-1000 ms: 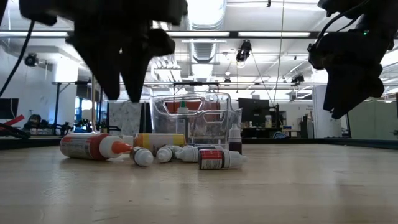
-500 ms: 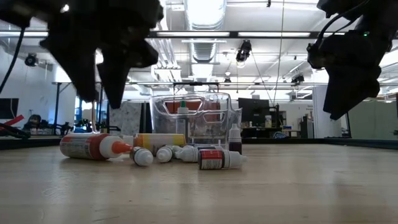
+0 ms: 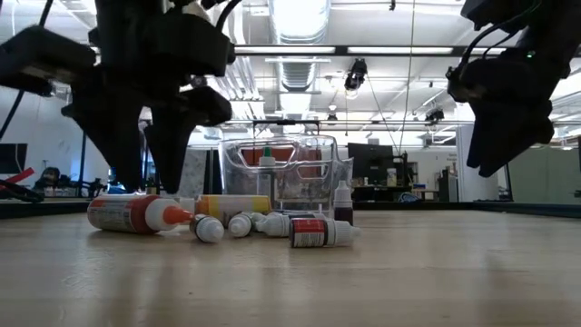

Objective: Pick & Place food coloring
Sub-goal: Move the large orange food coloring bottle to the middle left of the table

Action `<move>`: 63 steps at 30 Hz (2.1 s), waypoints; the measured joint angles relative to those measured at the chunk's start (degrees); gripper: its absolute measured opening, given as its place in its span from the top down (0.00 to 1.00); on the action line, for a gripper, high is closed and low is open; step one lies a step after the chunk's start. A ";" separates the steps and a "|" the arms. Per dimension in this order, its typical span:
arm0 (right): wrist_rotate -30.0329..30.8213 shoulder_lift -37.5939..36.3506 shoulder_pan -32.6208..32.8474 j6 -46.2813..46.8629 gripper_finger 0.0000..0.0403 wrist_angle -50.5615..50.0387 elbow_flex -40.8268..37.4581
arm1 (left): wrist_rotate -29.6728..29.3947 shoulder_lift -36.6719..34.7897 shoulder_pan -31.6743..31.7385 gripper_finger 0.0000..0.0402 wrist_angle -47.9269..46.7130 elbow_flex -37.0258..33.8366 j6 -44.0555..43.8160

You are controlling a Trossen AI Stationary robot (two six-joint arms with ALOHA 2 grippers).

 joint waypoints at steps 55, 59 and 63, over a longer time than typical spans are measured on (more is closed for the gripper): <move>1.78 -0.04 -0.04 -3.16 0.47 -0.01 -1.60 | -21.26 -5.83 4.11 0.76 -7.02 1.45 -44.42; 3.09 -0.04 -0.02 -3.46 0.47 -0.01 -1.65 | -37.42 -11.57 3.53 0.76 -7.74 0.34 -60.12; 3.42 -0.04 -0.02 -3.63 0.47 -0.01 -1.66 | -50.93 -15.15 3.34 0.76 -7.94 -1.83 -71.50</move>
